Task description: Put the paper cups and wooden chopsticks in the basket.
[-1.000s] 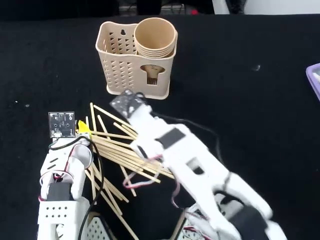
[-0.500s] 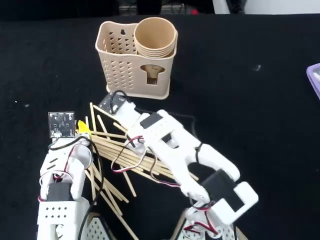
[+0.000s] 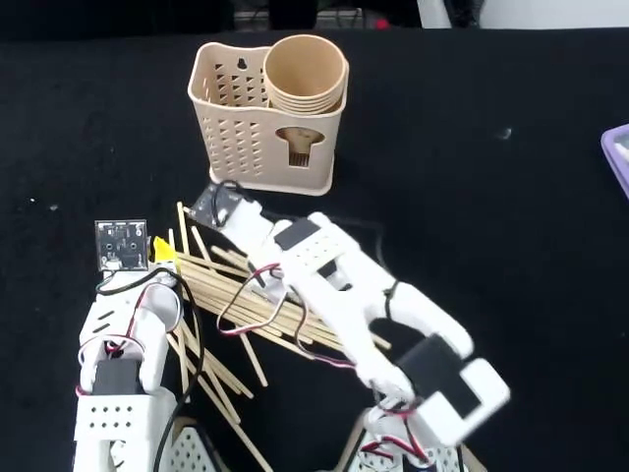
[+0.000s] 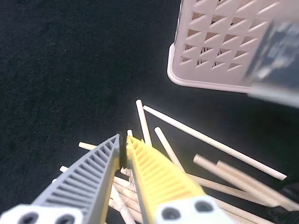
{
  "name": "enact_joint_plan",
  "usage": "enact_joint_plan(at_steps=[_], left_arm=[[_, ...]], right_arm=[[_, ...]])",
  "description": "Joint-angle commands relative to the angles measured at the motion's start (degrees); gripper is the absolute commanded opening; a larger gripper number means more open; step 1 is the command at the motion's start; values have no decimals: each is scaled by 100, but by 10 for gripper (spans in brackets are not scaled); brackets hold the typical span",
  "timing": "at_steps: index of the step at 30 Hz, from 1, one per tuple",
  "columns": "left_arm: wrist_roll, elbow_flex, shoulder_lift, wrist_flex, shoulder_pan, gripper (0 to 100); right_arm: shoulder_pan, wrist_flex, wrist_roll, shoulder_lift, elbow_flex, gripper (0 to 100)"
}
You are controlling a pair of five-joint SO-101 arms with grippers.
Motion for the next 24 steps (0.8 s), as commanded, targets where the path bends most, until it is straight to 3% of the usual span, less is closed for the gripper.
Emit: enact_joint_plan(at_steps=[1,11,17,20,24], left_arm=[[18,136,-62,35,13,33],[18,136,-62,35,13,33],[18,136,-62,35,13,33],[18,136,-62,35,13,33],[18,136,-62,35,13,33]], right_arm=[[246,536,149,-831,-532,11],[862,993,466,-1956,-1015,11],[589,1723,-466,-2932,-2870,11],[369,1090,-1081,-2914,-3468,11],[141,-580,-1618,-2563,-3538,11]])
